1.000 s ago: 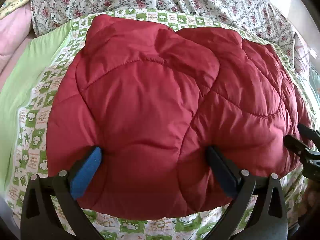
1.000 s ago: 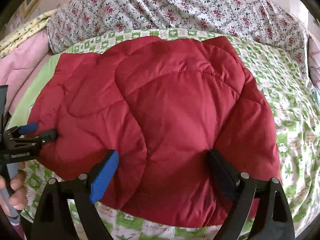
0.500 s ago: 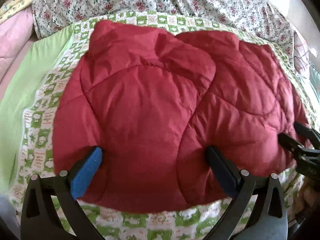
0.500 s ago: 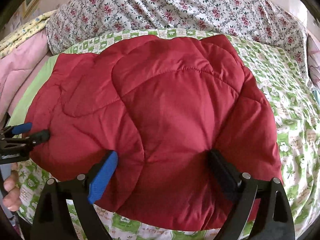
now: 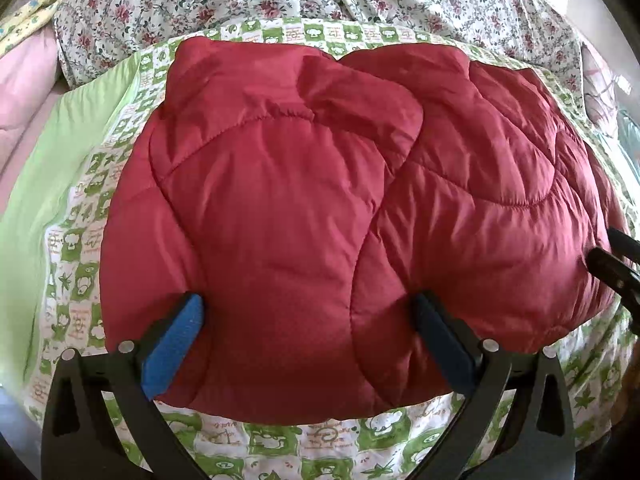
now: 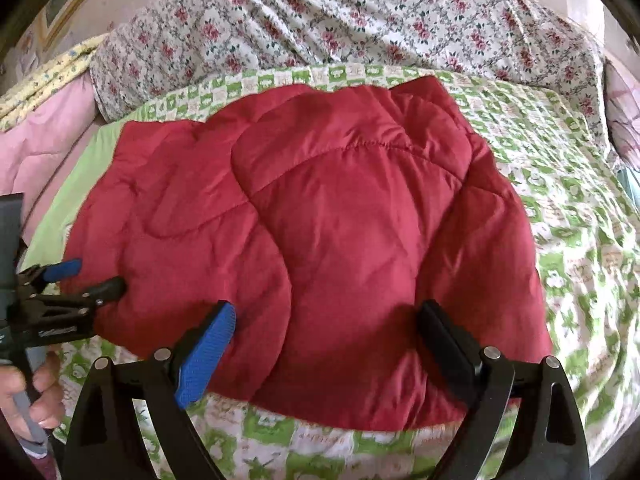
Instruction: Fold large clothes
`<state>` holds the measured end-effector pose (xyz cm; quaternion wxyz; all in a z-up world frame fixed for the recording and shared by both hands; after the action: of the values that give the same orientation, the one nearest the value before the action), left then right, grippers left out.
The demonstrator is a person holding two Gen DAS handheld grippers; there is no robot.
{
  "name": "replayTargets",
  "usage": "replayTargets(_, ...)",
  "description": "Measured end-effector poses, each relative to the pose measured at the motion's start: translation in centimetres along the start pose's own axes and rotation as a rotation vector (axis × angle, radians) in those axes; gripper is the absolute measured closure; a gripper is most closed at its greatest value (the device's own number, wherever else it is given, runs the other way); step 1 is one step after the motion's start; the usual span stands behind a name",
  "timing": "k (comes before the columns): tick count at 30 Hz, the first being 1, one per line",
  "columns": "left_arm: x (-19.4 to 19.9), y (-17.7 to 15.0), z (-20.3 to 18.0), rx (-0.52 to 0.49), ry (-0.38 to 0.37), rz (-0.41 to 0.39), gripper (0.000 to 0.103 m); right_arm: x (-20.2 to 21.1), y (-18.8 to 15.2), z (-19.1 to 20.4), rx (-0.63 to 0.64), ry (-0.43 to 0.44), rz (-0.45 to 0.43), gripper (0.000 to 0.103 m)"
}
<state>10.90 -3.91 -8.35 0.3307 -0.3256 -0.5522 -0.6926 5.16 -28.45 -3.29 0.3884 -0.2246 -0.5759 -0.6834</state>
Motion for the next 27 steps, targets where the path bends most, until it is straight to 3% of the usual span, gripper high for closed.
replayTargets(3, 0.0, 0.0, 0.0, 0.001, 0.003, 0.000, 0.000, 0.4, -0.2, 0.4, 0.010, 0.020, -0.008, 0.010)
replayTargets(13, -0.1, 0.4, 0.1, 0.004, -0.002, 0.004, 0.000, -2.8, 0.5, -0.8, 0.011, -0.037, 0.044, 0.004)
replayTargets(18, 1.4, -0.4, 0.8, 0.020, -0.021, -0.001, 0.000, -0.5, 0.1, -0.3, -0.015, 0.002, 0.025, 0.010)
replayTargets(23, 3.6, -2.6, 1.1, -0.005, -0.018, 0.000, 0.000, 2.8, -1.3, 1.4, 0.034, 0.047, 0.012, 0.009)
replayTargets(27, 4.9, -4.5, 1.3, -0.041, 0.018, -0.004, 0.000, 4.3, -3.6, 2.2, 0.050, 0.080, 0.053, 0.008)
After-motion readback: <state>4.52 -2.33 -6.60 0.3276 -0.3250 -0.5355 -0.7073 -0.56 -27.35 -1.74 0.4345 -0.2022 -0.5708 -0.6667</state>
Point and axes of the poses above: each gripper's, at about its wrist camera, not at the fingertips, and x roughly against the way its jaws point, z to its left, y to its top, the point moved 3 cm from there along -x, roughly the way its jaws point, and after that the axes turned 10 degrees about y, right-handed, at the moved point
